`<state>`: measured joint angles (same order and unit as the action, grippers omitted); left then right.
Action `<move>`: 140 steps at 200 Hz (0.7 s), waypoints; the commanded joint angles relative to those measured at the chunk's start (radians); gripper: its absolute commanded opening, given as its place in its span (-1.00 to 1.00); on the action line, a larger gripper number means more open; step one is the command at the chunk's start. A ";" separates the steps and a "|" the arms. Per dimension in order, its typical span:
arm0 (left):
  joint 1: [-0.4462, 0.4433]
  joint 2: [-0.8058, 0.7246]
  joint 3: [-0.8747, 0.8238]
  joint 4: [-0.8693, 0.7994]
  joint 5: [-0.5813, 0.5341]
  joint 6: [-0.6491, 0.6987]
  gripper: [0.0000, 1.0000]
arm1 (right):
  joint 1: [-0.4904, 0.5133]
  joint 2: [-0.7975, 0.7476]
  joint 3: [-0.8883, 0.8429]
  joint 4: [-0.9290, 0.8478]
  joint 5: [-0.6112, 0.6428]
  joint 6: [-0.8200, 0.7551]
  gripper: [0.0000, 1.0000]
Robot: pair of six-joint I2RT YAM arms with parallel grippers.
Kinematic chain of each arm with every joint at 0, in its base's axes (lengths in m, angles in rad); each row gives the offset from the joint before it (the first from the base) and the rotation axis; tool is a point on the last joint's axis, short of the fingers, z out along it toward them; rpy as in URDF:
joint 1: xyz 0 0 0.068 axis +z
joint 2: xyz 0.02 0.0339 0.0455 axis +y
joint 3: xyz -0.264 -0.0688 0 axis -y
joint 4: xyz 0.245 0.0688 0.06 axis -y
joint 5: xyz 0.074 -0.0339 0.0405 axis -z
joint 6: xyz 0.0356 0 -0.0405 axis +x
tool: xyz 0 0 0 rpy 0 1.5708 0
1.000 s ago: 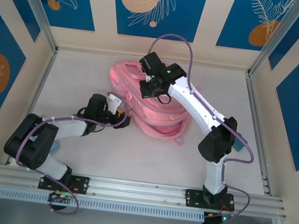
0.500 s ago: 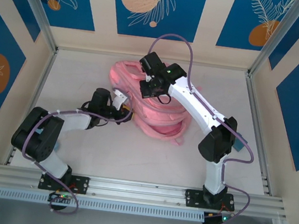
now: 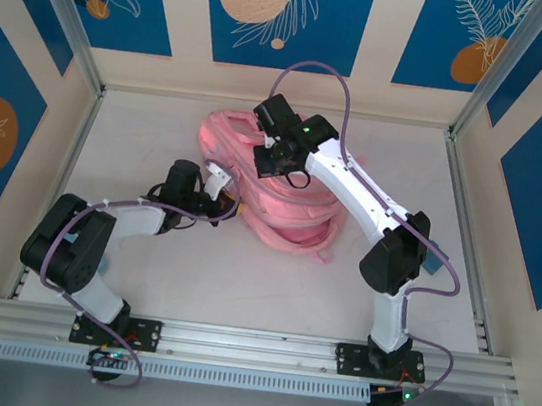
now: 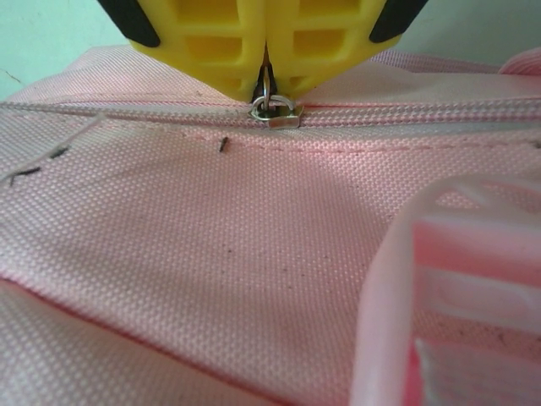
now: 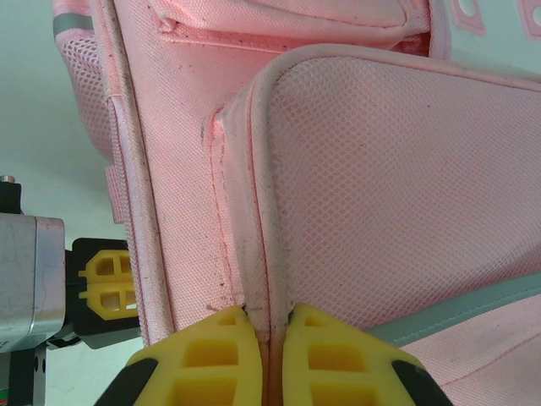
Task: Pack the student bag
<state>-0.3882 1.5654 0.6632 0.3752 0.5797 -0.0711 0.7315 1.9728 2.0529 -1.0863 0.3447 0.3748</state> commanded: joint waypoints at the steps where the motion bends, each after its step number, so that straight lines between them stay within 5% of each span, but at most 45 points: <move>1: -0.011 -0.049 -0.034 0.013 0.028 -0.010 -1.00 | -0.012 -0.077 0.008 0.075 -0.008 0.035 -1.00; 140: -0.173 -0.275 -0.161 0.052 0.002 -0.128 -1.00 | -0.006 0.051 0.078 0.164 -0.164 0.151 -1.00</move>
<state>-0.5034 1.3167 0.4973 0.3767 0.5270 -0.1638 0.7265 2.0132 2.0796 -1.0706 0.1978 0.4683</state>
